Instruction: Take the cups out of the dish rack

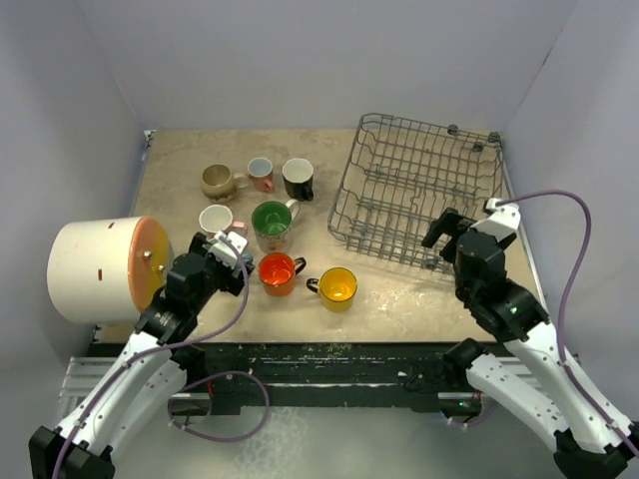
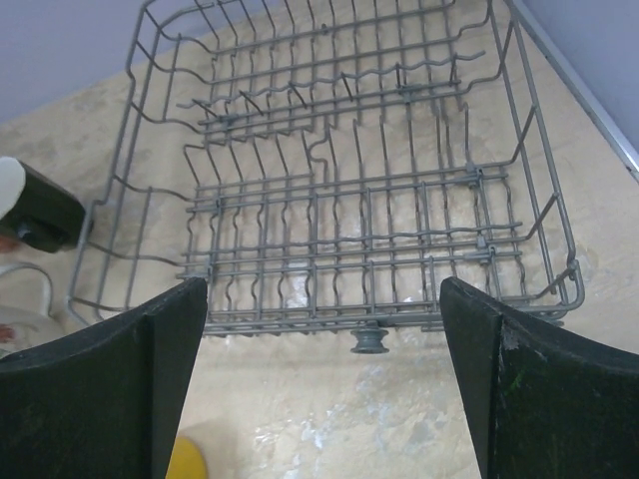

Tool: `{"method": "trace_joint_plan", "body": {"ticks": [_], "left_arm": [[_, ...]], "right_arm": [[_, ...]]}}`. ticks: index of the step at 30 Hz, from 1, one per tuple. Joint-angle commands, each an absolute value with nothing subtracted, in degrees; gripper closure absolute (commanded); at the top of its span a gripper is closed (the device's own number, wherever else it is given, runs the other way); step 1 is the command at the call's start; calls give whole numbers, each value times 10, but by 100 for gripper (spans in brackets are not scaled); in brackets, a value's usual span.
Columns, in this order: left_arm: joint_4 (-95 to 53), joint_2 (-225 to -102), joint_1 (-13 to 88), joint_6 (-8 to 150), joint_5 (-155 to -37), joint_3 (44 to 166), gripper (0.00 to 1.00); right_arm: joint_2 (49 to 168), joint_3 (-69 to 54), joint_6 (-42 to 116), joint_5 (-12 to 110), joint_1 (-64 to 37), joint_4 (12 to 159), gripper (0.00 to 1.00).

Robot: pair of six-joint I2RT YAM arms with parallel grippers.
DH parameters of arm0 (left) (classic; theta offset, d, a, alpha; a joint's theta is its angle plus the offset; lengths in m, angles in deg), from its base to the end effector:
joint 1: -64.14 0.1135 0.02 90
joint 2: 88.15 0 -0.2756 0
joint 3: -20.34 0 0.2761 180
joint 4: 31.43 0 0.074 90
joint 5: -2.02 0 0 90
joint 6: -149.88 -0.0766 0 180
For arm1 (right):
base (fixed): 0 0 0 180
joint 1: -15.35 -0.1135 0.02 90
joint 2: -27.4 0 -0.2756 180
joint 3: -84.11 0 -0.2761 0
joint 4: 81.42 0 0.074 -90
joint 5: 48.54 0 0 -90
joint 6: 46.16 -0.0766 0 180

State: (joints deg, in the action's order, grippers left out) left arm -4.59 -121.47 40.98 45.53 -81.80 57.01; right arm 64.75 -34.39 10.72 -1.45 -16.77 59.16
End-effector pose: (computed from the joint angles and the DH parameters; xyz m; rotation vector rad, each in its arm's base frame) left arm 0.1899 -0.0723 0.2212 0.5694 1.8945 0.0068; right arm 0.1788 0.0507 0.3594 0.5226 1.6878 0.1364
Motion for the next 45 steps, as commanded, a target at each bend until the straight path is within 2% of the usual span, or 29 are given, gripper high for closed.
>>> {"method": "trace_joint_plan", "body": {"ticks": [1,4,9,12,14,16,18,19,22,23,27,31,36,45], "left_arm": [[-180,-1171,417,478,-807,510,1],[-224,-1164,425,498,-809,475,1],[-263,-1154,438,497,-838,415,1],[-266,-1143,454,499,-854,404,0],[-261,-1131,469,505,-859,401,1],[-261,-1095,474,523,-812,382,1],[-263,-1035,476,536,-772,347,1],[-251,-1004,476,527,-792,336,1],[-211,-947,476,521,-813,334,1],[-216,-950,476,525,-804,334,1],[-279,-1039,476,543,-751,341,1],[-345,-1171,477,573,-683,361,1],[-317,-1104,477,552,-730,348,1],[-325,-1122,477,559,-715,352,1]], "right_arm": [[575,-436,244,3,-167,782,0],[499,-515,318,75,-167,870,0],[393,-585,206,-81,-167,832,0],[335,-622,311,-35,-166,834,0],[297,-639,293,-50,-167,833,0],[274,-652,265,-96,-167,822,0],[288,-656,282,-101,-167,833,0],[295,-660,329,-78,-167,853,0],[319,-676,475,57,-166,908,0],[328,-684,469,59,-167,923,0],[361,-711,333,-112,-167,944,0],[401,-724,384,-118,-166,977,0],[394,-764,417,-48,-167,1012,0],[449,-808,416,-83,-164,1110,0]]}}
